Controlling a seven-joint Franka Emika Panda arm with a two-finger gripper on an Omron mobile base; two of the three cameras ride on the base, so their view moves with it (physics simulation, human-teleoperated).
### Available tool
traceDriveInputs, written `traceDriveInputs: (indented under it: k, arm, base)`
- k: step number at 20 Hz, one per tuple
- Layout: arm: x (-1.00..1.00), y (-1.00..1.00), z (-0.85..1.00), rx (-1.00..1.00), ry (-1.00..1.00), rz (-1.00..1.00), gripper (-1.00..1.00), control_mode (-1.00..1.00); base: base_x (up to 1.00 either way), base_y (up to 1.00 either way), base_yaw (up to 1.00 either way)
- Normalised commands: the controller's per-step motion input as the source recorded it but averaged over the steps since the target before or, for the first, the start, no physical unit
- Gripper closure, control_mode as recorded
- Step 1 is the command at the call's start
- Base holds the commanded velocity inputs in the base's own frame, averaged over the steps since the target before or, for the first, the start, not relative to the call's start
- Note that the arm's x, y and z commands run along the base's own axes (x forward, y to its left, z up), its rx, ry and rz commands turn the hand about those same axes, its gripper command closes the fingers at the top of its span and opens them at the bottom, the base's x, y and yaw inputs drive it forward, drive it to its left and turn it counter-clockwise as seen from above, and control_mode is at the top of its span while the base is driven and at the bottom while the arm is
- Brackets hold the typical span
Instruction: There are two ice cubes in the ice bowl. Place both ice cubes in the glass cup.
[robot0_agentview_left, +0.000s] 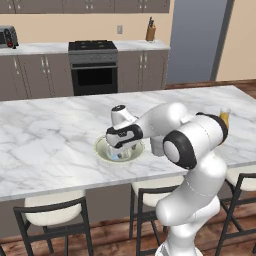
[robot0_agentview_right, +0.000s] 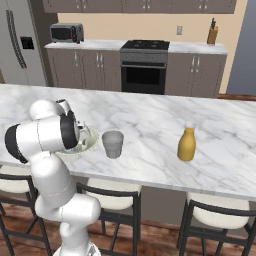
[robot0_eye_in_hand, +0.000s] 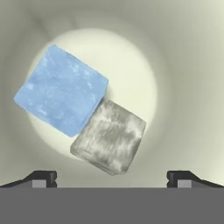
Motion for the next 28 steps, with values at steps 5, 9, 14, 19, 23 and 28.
traceDriveInputs:
  k: [5, 9, 14, 19, 23, 28]
  arm:
    - [0.18, 0.0, -0.2, 0.0, 0.0, 0.0, -1.0, -1.0]
    - [0.29, 0.01, -0.24, 0.0, 0.0, 0.0, -1.0, -1.0]
    - [0.18, 0.09, -0.25, 0.0, 0.0, 0.0, -1.0, -1.0]
    - [0.29, 0.16, -0.17, 0.0, -0.02, 0.0, -1.0, -1.0]
    - [0.26, 0.16, -0.16, 0.0, -0.01, 0.0, -1.0, -1.0]
    - [0.0, 0.11, -0.32, -0.01, 0.0, 0.0, 1.0, -1.0]
  base:
    - [0.0, 0.0, 0.0]
    - [0.0, 0.0, 0.0]
    - [0.0, 0.0, 0.0]
    - [0.0, 0.0, 0.0]
    - [0.0, 0.0, 0.0]
    - [0.0, 0.0, 0.0]
